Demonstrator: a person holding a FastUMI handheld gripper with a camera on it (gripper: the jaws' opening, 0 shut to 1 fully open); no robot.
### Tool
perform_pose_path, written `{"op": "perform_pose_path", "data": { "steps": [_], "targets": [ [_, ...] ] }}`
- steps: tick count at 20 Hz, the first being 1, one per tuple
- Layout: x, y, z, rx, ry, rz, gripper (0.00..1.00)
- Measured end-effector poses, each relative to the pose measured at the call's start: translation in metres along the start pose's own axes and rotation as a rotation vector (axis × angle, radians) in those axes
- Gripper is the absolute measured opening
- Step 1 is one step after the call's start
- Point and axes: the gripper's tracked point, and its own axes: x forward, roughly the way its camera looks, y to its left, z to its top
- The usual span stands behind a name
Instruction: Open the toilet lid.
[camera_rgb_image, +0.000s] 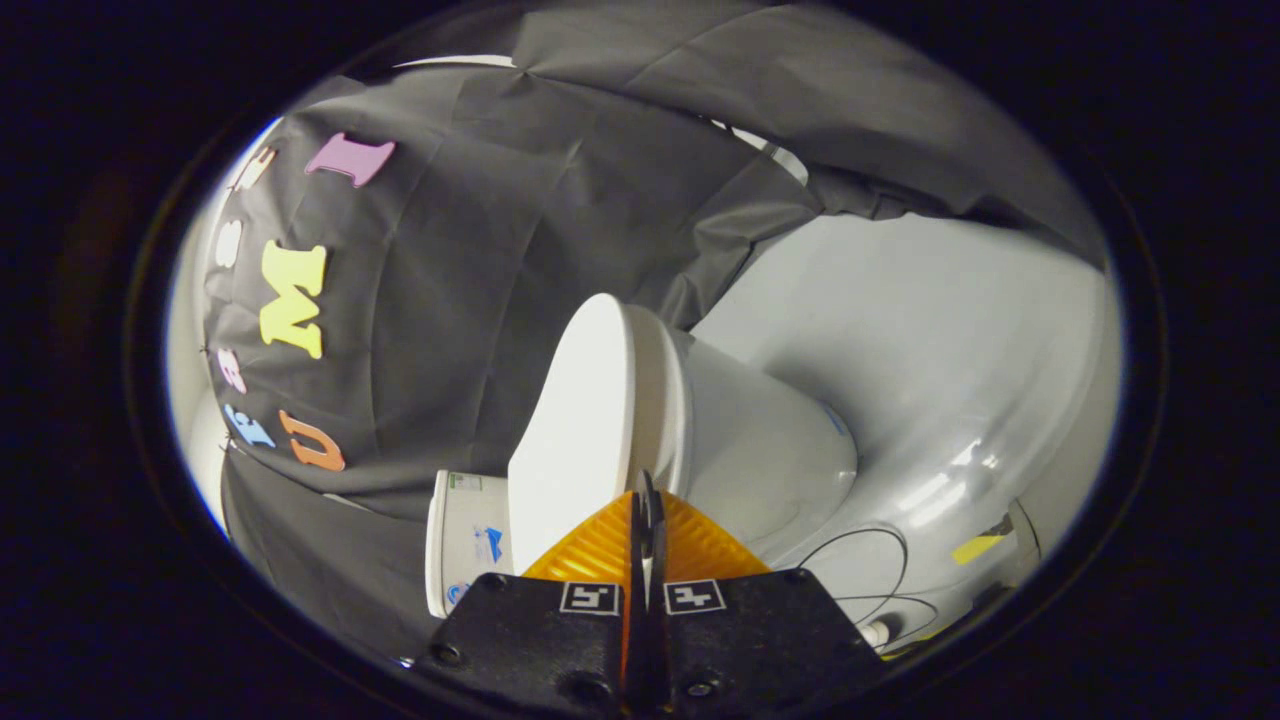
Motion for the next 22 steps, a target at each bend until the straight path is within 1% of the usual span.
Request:
{"op": "perform_pose_path", "data": {
  "steps": [5,9,13,17,22],
  "targets": [
    [-0.008,0.02,0.003,-0.044,-0.011,-0.014,0.03],
    [-0.018,0.042,0.006,-0.075,-0.028,-0.002,0.03],
    [-0.028,0.065,0.006,-0.152,-0.042,-0.016,0.04],
    [-0.036,0.084,0.009,-0.162,-0.059,-0.001,0.03],
    [-0.043,0.107,0.008,-0.21,-0.071,-0.007,0.04]
  ]
}}
